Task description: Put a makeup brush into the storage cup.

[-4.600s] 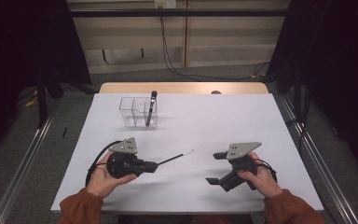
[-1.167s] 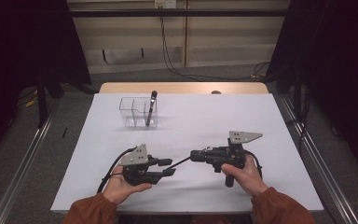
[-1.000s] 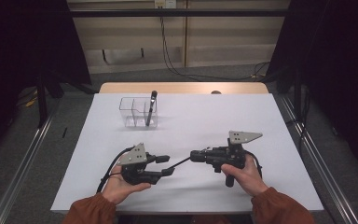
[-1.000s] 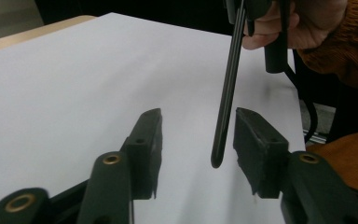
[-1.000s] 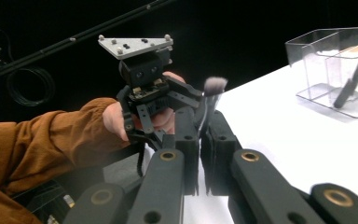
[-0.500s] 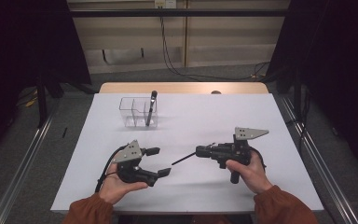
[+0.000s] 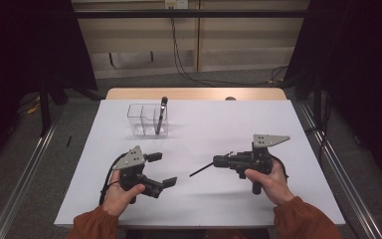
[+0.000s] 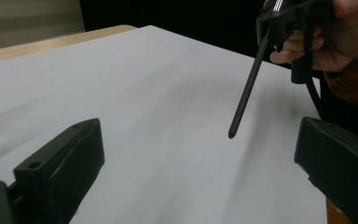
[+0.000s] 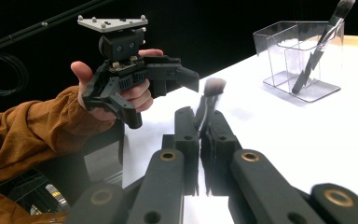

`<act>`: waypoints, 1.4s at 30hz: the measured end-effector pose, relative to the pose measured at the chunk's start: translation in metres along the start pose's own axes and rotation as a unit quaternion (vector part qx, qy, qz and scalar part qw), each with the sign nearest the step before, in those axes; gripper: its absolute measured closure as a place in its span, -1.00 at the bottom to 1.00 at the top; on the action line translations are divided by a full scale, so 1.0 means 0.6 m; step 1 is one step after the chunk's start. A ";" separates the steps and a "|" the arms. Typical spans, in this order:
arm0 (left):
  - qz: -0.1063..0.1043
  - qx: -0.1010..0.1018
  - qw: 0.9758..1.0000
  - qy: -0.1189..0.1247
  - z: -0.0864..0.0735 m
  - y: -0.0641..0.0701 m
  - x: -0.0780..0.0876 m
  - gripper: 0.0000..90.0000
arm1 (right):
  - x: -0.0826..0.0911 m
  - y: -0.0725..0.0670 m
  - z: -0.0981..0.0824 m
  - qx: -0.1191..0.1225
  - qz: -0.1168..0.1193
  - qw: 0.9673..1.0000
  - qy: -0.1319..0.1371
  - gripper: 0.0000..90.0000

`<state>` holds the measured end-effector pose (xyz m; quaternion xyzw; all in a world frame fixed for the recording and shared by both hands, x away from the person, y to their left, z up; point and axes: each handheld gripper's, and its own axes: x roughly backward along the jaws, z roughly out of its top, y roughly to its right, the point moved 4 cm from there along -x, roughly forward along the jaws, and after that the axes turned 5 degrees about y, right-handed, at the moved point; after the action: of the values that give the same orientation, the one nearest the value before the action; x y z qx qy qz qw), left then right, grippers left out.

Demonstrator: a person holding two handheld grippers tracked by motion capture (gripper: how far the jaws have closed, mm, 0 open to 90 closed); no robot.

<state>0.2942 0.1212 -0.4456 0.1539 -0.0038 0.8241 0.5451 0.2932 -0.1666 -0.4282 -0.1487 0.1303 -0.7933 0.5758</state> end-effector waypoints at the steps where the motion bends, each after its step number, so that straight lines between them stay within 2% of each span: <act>1: -0.001 -0.001 1.000 -0.001 -0.001 0.001 -0.002 -0.97 | 0.000 0.000 0.001 0.001 -0.001 1.000 -0.001 0.91; 5: -0.012 -0.007 1.000 0.002 0.000 0.006 -0.002 -0.96 | 0.002 0.001 0.002 0.002 -0.005 1.000 -0.017 0.91; 10: -0.005 -0.004 1.000 0.005 0.003 0.004 0.000 -0.96 | 0.002 0.004 0.004 0.005 -0.010 0.999 -0.037 0.91; 18: 0.000 -0.012 1.000 -0.001 0.006 0.002 -0.001 -0.96 | -0.003 0.008 0.018 0.007 -0.010 0.998 -0.061 0.91; 24: -0.002 -0.017 1.000 -0.004 0.011 0.006 -0.007 -0.96 | -0.014 0.011 0.027 -0.002 -0.009 0.995 -0.097 0.91; 27: -0.010 -0.009 1.000 -0.006 0.009 0.008 -0.014 -0.95 | -0.018 0.015 0.030 -0.010 -0.003 0.994 -0.112 0.91; 30: -0.006 -0.016 1.000 -0.010 0.009 0.009 -0.018 -0.95 | -0.020 0.018 0.032 -0.014 -0.001 0.992 -0.127 0.91; 35: -0.005 -0.012 1.000 -0.009 0.013 0.009 -0.022 -0.95 | -0.026 0.016 0.043 -0.010 0.001 0.990 -0.144 0.91; 39: -0.015 -0.009 1.000 -0.011 0.014 0.010 -0.029 -0.94 | -0.033 0.016 0.052 -0.006 -0.001 0.987 -0.163 0.91; 42: -0.016 -0.010 1.000 -0.010 0.017 0.011 -0.033 -0.94 | -0.038 0.016 0.056 -0.012 0.004 0.985 -0.170 0.91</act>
<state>0.2979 0.0988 -0.4399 0.1567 -0.0146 0.8135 0.5598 0.3214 -0.1491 -0.4031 -0.2876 0.0411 -0.7527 0.5908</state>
